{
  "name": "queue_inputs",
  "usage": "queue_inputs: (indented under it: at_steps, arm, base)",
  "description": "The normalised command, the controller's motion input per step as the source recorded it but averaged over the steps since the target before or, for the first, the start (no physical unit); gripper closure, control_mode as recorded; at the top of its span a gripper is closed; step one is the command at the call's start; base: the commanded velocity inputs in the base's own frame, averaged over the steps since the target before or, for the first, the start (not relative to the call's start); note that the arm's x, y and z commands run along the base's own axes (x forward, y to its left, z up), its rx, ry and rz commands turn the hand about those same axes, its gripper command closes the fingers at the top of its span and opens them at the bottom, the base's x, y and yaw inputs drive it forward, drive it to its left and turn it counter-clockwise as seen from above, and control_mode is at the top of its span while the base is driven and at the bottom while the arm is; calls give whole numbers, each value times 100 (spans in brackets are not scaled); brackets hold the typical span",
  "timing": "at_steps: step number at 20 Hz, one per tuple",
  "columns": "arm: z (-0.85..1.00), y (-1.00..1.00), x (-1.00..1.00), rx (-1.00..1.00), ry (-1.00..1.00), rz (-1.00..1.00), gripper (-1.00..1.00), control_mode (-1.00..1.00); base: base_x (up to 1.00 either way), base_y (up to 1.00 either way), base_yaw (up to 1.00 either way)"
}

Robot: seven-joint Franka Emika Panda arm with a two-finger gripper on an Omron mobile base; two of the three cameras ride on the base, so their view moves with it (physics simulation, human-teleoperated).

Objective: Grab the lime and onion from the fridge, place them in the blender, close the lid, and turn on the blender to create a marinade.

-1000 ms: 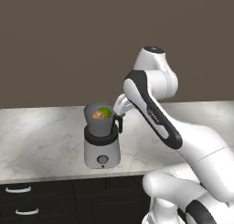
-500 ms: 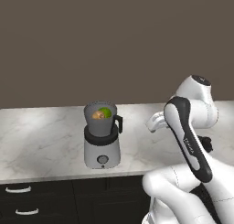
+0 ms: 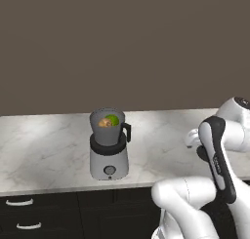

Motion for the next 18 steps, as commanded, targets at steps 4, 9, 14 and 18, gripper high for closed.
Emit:
queue_inputs:
  at_steps: [4, 9, 14, 18]
  arm:
    - [-12, -100, 0, 0, 17, -22, -100, -100]
    - [-2, -100, 0, -1, 21, -21, -100, -100]
    - [-3, -94, 0, 0, 17, -19, -100, -100]
    - [-24, -45, 15, 0, 9, -12, -100, -100]
  base:
    - [0, 0, 0]
    - [0, 0, 0]
    - [0, 0, 0]
    - [0, 0, 0]
